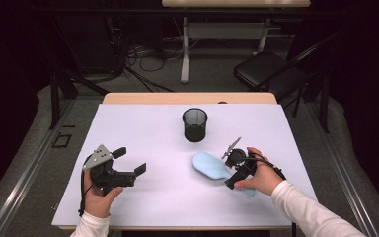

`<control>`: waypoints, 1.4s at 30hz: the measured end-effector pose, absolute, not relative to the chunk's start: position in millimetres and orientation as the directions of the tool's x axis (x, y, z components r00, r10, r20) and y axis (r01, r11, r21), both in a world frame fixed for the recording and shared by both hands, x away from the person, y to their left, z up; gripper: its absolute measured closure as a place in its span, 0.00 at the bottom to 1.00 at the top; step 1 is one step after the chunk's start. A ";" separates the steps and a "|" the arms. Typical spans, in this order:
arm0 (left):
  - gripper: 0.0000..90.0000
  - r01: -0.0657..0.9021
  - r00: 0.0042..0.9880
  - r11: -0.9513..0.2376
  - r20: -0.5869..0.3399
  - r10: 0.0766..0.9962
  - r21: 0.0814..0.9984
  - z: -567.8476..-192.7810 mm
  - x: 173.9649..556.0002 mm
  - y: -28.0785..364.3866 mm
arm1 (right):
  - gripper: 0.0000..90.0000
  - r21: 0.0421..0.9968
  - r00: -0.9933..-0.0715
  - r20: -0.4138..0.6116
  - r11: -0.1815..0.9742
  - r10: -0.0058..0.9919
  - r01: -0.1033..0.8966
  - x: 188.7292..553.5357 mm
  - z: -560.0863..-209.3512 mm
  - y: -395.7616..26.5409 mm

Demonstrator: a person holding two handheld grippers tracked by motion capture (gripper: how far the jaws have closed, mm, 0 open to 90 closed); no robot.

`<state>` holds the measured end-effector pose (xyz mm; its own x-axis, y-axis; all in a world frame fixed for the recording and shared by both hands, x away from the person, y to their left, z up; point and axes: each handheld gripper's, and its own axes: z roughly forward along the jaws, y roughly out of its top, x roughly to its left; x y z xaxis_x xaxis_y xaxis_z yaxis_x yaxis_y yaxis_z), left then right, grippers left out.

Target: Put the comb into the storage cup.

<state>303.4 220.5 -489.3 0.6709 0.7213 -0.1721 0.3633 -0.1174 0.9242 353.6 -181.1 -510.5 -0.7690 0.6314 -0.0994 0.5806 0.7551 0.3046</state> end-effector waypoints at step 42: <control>0.01 0.362 0.671 -0.120 -0.169 0.722 0.924 -489.1 303.0 220.4 | 0.37 0.281 -0.807 -0.093 0.793 0.583 0.541 364.2 -518.7 -166.4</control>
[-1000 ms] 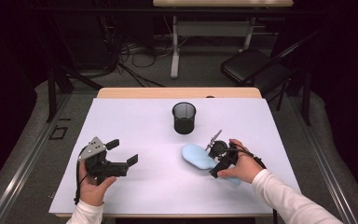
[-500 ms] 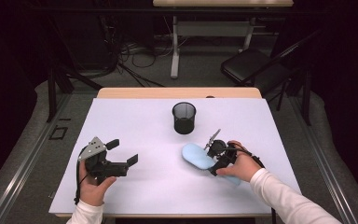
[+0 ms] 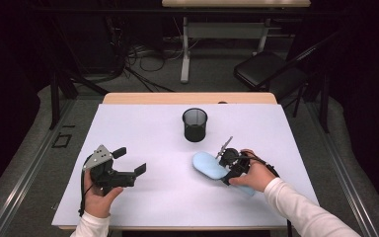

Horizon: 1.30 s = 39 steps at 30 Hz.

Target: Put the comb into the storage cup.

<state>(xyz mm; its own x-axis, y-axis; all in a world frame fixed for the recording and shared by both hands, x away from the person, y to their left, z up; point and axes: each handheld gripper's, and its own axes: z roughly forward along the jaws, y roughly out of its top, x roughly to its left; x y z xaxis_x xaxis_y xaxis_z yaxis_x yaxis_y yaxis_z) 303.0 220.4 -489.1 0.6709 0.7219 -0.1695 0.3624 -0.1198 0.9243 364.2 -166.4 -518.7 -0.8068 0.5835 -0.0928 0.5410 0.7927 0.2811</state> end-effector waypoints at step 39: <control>0.02 0.365 0.669 -0.116 -0.174 0.722 0.924 -489.4 303.1 220.8 | 0.59 0.266 -0.801 0.009 0.771 0.599 0.579 364.6 -526.8 -168.0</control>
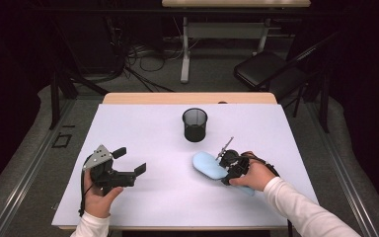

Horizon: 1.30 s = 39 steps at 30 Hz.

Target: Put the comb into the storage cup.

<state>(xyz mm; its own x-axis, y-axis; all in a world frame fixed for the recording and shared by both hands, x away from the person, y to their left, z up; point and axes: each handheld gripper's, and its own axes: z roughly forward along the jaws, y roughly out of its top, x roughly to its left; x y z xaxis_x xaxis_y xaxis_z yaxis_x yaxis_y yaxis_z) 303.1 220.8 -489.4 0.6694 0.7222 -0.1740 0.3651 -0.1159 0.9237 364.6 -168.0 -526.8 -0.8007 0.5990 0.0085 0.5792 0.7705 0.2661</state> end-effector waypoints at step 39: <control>0.02 0.364 0.668 -0.116 -0.173 0.723 0.924 -489.6 303.3 220.8 | 0.76 0.236 -0.806 0.000 0.783 0.592 0.576 364.3 -528.1 -164.1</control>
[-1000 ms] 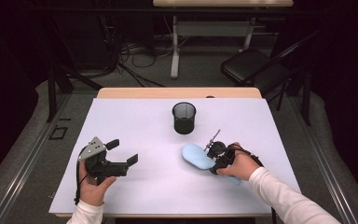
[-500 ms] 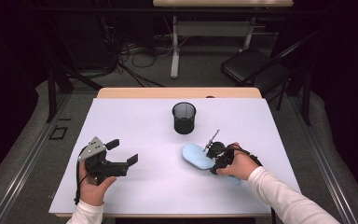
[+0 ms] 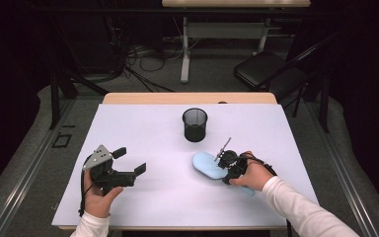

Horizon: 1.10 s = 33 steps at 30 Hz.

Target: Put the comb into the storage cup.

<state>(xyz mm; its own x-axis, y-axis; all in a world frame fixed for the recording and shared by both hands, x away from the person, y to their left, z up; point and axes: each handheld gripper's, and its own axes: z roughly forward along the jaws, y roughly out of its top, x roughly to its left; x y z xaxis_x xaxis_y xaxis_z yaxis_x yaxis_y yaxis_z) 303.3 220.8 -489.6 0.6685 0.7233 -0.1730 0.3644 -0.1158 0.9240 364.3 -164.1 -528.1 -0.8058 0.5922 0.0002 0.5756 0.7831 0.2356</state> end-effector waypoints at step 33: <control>0.02 0.365 0.666 -0.117 -0.171 0.726 0.924 -489.6 303.3 221.2 | 0.77 0.263 -0.802 0.006 0.773 0.597 0.577 360.8 -527.1 -166.6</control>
